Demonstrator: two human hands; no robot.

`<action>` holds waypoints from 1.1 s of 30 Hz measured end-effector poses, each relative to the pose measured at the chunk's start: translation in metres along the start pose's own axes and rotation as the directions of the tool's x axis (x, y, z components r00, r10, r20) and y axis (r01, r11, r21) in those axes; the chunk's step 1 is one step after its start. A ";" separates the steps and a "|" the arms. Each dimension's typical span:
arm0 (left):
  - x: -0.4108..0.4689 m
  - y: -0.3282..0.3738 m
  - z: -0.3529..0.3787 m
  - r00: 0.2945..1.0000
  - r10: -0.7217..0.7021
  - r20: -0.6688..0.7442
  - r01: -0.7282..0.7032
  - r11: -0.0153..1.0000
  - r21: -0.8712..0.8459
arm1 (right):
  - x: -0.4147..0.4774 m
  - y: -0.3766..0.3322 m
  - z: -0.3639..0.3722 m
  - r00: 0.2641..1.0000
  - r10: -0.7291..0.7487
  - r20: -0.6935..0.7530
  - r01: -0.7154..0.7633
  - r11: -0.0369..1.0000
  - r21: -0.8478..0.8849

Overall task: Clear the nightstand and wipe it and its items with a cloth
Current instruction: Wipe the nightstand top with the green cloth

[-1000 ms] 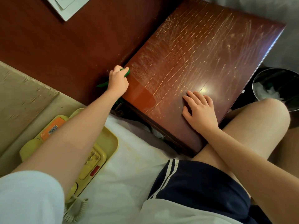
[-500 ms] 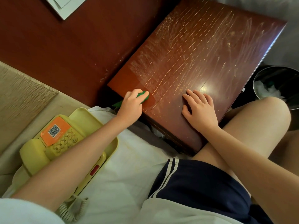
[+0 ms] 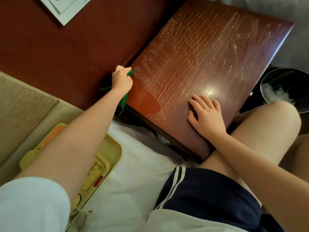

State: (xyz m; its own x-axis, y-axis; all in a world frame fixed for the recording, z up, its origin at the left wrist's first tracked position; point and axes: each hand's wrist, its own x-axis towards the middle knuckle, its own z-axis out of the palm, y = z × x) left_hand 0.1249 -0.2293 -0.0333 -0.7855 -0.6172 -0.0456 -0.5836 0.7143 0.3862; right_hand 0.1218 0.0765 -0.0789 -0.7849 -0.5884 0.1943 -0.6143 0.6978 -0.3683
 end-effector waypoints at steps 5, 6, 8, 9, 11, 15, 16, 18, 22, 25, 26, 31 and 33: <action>0.005 0.001 0.000 0.998 0.054 0.032 -0.055 0.998 0.040 | 0.000 0.000 0.000 1.000 -0.006 -0.002 0.006 1.000 -0.007; 0.004 -0.001 0.000 0.996 0.077 0.045 -0.079 0.996 0.051 | 0.000 0.000 0.000 1.000 -0.009 -0.008 0.009 1.000 -0.007; 0.002 -0.005 0.000 0.989 0.130 0.064 -0.134 0.988 0.074 | 0.000 0.000 0.000 1.000 -0.012 -0.016 0.012 1.000 -0.012; 0.000 -0.006 0.001 0.986 0.152 0.070 -0.157 0.984 0.083 | 0.000 0.000 0.000 1.000 -0.010 -0.012 0.010 1.000 -0.015; -0.007 -0.007 0.002 0.978 0.191 0.081 -0.199 0.975 0.097 | 0.000 0.000 0.000 1.000 -0.007 -0.005 0.007 1.000 -0.014; -0.033 -0.012 0.007 0.946 0.299 0.126 -0.310 0.947 0.080 | 0.001 0.000 -0.001 1.000 -0.006 0.007 0.006 1.000 -0.012; -0.040 -0.014 0.007 0.933 0.331 0.140 -0.343 0.936 0.075 | 0.000 0.000 -0.001 1.000 -0.006 0.010 0.006 1.000 -0.014; -0.059 -0.015 0.009 0.898 0.404 0.172 -0.420 0.905 0.065 | 0.000 -0.001 -0.001 1.000 -0.003 0.016 0.004 1.000 -0.013; -0.099 -0.011 0.010 0.800 0.552 0.235 -0.568 0.823 0.000 | 0.000 -0.001 -0.002 1.000 0.003 0.028 -0.003 1.000 -0.011; -0.100 -0.013 0.007 0.786 0.548 0.286 -0.544 0.833 -0.103 | 0.000 -0.002 -0.002 0.999 0.010 0.042 -0.009 1.000 -0.015; -0.094 -0.013 0.004 0.806 0.524 0.277 -0.509 0.851 -0.128 | 0.000 -0.002 -0.002 0.999 0.011 0.048 -0.011 1.000 -0.014; -0.045 -0.014 -0.010 0.975 0.212 0.073 -0.206 0.975 -0.085 | 0.004 -0.011 -0.005 1.000 -0.029 0.002 0.029 0.996 -0.084; -0.024 -0.015 -0.013 0.994 0.106 0.024 -0.104 0.992 -0.067 | 0.008 -0.014 -0.004 0.994 -0.105 0.035 0.109 0.988 -0.110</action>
State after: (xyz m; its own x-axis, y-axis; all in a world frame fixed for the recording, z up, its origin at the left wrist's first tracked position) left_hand 0.1551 -0.2292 -0.0260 -0.8479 -0.5295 -0.0269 -0.4834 0.7513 0.4494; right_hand 0.1241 0.0633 -0.0684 -0.7125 -0.6726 0.2000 -0.7011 0.6704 -0.2430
